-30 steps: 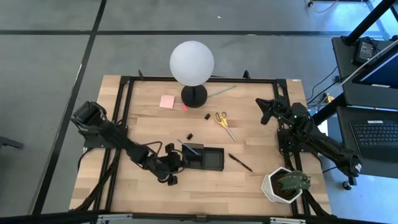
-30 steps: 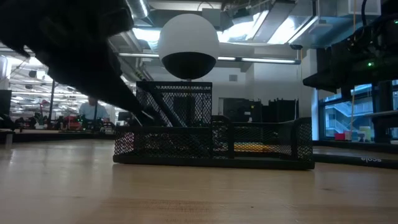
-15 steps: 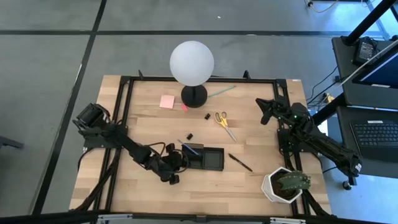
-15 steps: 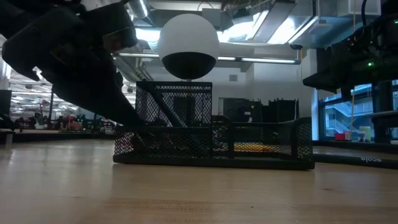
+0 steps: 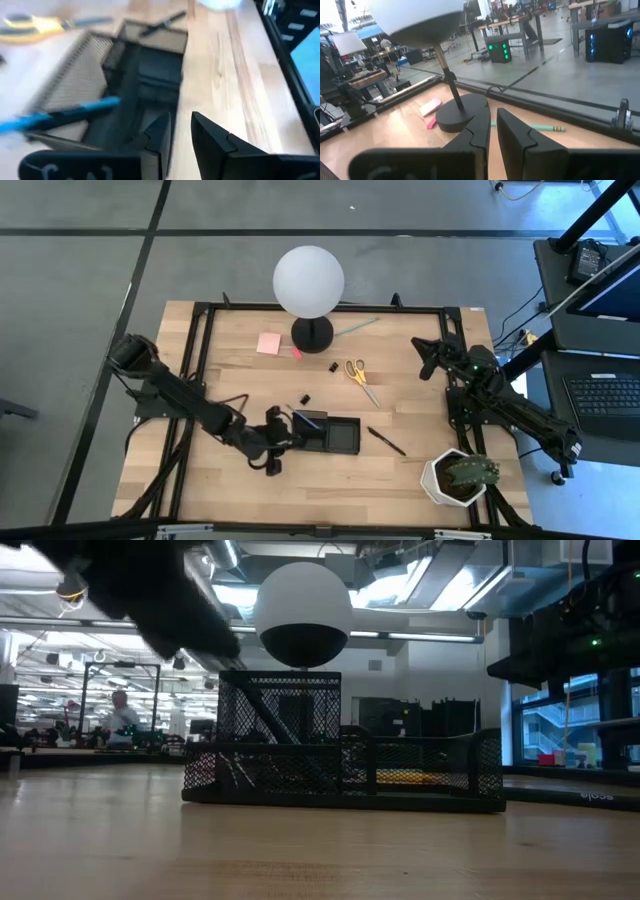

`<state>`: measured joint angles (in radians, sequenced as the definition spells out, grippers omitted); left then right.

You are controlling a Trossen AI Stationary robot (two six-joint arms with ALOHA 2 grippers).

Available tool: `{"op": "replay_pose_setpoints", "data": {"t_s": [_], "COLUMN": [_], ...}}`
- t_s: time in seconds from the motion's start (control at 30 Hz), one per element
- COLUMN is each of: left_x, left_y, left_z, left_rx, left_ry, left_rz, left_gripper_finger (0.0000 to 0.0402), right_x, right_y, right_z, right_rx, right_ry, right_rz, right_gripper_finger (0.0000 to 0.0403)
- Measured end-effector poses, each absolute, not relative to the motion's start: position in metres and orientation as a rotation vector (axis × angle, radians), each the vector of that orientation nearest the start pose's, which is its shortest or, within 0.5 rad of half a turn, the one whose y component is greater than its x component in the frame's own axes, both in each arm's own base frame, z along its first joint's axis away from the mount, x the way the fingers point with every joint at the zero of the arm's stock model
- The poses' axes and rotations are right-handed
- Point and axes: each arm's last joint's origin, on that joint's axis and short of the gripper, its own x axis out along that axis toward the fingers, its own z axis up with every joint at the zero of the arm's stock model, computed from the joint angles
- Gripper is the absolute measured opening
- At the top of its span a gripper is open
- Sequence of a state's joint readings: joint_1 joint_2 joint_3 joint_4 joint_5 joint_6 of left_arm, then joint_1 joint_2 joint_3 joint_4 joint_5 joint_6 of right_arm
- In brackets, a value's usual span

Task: Pick and place office supplies into organizer
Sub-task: Put the pink sticky note into the black desk organizer

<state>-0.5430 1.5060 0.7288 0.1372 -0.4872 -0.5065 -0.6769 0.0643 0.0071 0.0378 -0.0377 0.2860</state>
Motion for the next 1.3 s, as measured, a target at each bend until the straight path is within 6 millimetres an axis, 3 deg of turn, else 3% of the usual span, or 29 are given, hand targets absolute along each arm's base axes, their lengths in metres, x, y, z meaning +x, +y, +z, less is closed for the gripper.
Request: {"op": "replay_pose_setpoints", "data": {"t_s": [0.27, 0.5, 0.93, 1.13, 1.3], "left_x": [0.242, 0.231, 0.218, 0.221, 0.221], "left_y": [-0.123, -0.101, -0.043, -0.024, -0.010], "left_z": [0.203, 0.194, 0.181, 0.181, 0.185], "left_rx": [-0.030, 0.018, 0.102, 0.077, 0.163], "left_ry": [0.533, 0.675, 0.911, 0.917, 0.821], "left_rz": [0.241, 0.413, 0.754, 0.833, 1.001], "left_gripper_finger": [0.0072, 0.0072, 0.0072, 0.0072, 0.0072], "right_x": [0.080, 0.081, 0.086, 0.085, 0.085], "right_y": [-0.062, -0.060, -0.064, -0.065, -0.065], "right_z": [0.169, 0.175, 0.190, 0.197, 0.195], "right_rx": [0.322, 0.266, 0.163, 0.120, 0.098], "right_ry": [-0.134, -0.169, -0.141, -0.201, -0.170], "right_rz": [-0.625, -0.524, -0.548, -0.574, -0.579], "right_gripper_finger": [0.0037, 0.0037, 0.0037, 0.0037, 0.0037]}}
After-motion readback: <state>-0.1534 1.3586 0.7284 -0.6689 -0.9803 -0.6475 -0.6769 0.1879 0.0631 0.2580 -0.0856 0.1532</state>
